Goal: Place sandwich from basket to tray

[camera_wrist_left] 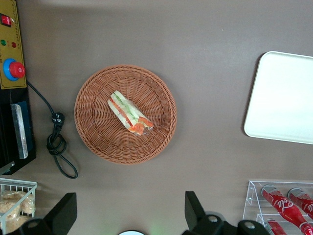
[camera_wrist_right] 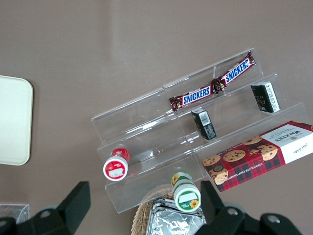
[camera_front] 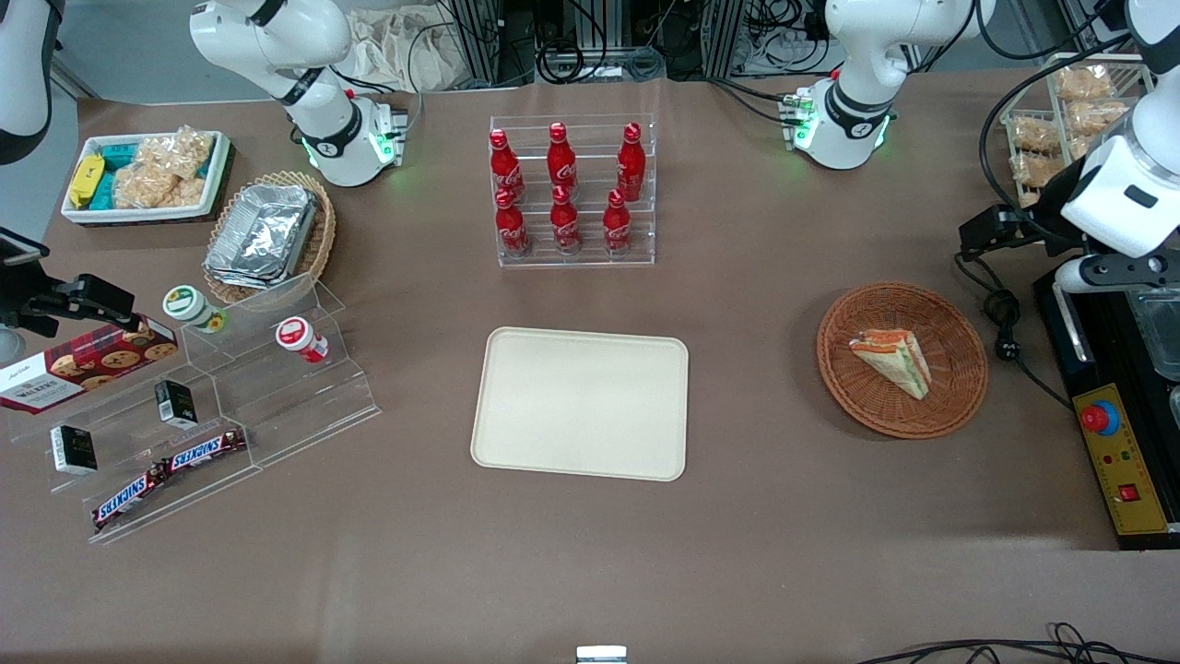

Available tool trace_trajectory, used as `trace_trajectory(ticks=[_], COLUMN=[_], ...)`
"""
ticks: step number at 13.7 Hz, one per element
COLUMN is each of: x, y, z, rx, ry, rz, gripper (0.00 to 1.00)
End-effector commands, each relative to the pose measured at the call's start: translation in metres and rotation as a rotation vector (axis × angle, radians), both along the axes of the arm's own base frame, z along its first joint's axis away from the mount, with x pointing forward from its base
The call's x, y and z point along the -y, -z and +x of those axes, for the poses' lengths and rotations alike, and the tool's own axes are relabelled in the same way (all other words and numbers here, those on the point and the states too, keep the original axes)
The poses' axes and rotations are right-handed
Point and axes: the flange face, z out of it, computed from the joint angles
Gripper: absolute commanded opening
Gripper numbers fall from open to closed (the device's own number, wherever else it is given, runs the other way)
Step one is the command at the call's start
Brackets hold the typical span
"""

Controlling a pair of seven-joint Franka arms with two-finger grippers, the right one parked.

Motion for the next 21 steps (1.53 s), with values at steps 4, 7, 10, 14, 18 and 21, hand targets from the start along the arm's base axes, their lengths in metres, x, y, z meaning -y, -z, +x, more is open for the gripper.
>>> trace_trajectory(ticks=[4, 7, 10, 14, 18, 21], x=[0.0, 0.0, -0.015, -0.023, -0.033, -0.05], y=[-0.002, 0.008, 0.037, 0.088, 0.153, 0.199], z=[0.0, 0.0, 0.0, 0.0, -0.006, -0.015], rx=[-0.012, -0.029, -0.074, -0.083, -0.076, -0.053], ry=[-0.08, -0.204, -0.281, -0.406, -0.46, -0.496], rz=[0.008, 0.003, 0.009, 0.026, 0.037, 0.032], gripper=[0.99, 0.99, 0.99, 0.99, 0.99, 0.99])
